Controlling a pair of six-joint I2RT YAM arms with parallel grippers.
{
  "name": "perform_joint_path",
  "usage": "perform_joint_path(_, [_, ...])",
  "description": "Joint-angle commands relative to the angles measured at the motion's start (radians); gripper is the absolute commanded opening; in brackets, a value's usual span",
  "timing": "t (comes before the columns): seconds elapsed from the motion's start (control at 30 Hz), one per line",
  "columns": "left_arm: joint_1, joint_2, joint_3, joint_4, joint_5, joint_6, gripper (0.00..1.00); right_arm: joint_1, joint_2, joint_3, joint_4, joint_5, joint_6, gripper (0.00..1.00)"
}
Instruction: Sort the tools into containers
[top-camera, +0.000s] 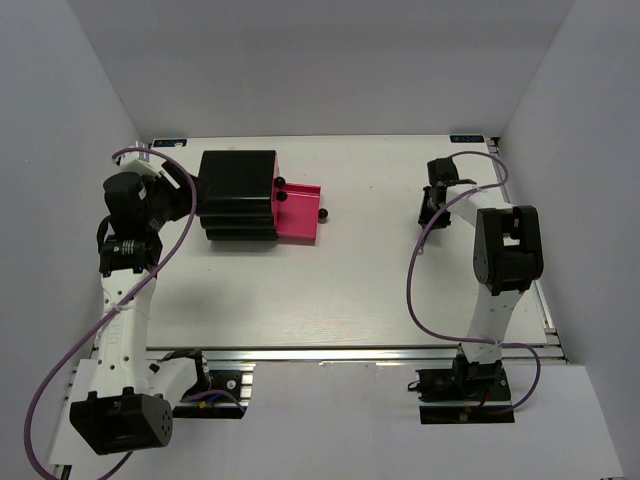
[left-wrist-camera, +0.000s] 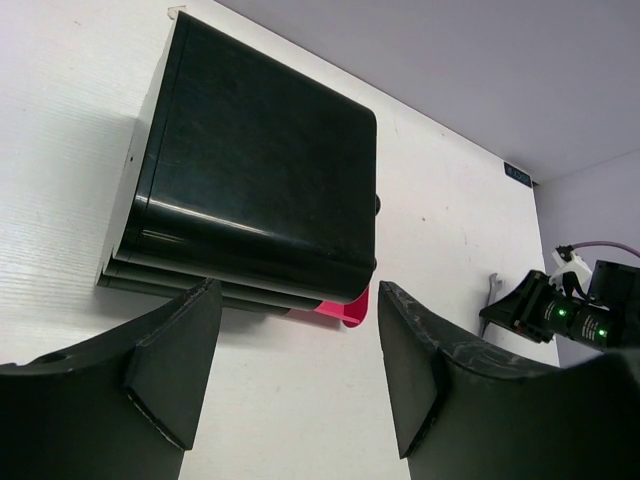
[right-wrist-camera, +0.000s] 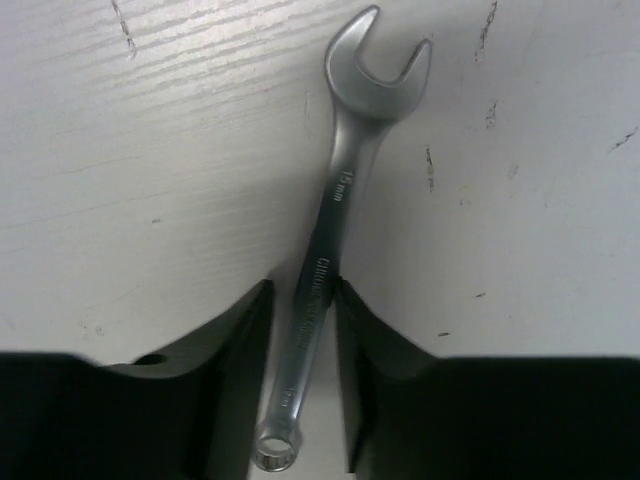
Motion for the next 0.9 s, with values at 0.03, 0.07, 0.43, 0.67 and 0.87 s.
perform_joint_path(0.03, [-0.002, -0.026, 0.006, -0.008, -0.011, -0.002, 0.73, -0.003, -0.013, -0.079, 0.002, -0.005, 0.028, 0.28])
perform_joint_path(0.07, [-0.002, -0.024, 0.006, -0.006, -0.008, -0.002, 0.73, -0.005, -0.016, -0.091, 0.007, -0.018, 0.029, 0.23])
perform_joint_path(0.43, [-0.002, -0.016, 0.012, -0.005, 0.001, -0.002, 0.73, -0.003, -0.065, -0.052, 0.06, -0.16, -0.039, 0.0])
perform_joint_path(0.67, [-0.002, 0.008, 0.02, 0.012, 0.018, -0.002, 0.73, 0.049, -0.089, -0.013, 0.076, -0.206, -0.064, 0.0])
perform_joint_path(0.87, [-0.002, 0.025, 0.035, 0.02, 0.021, 0.006, 0.73, 0.102, -0.107, 0.002, 0.083, -0.244, -0.068, 0.0])
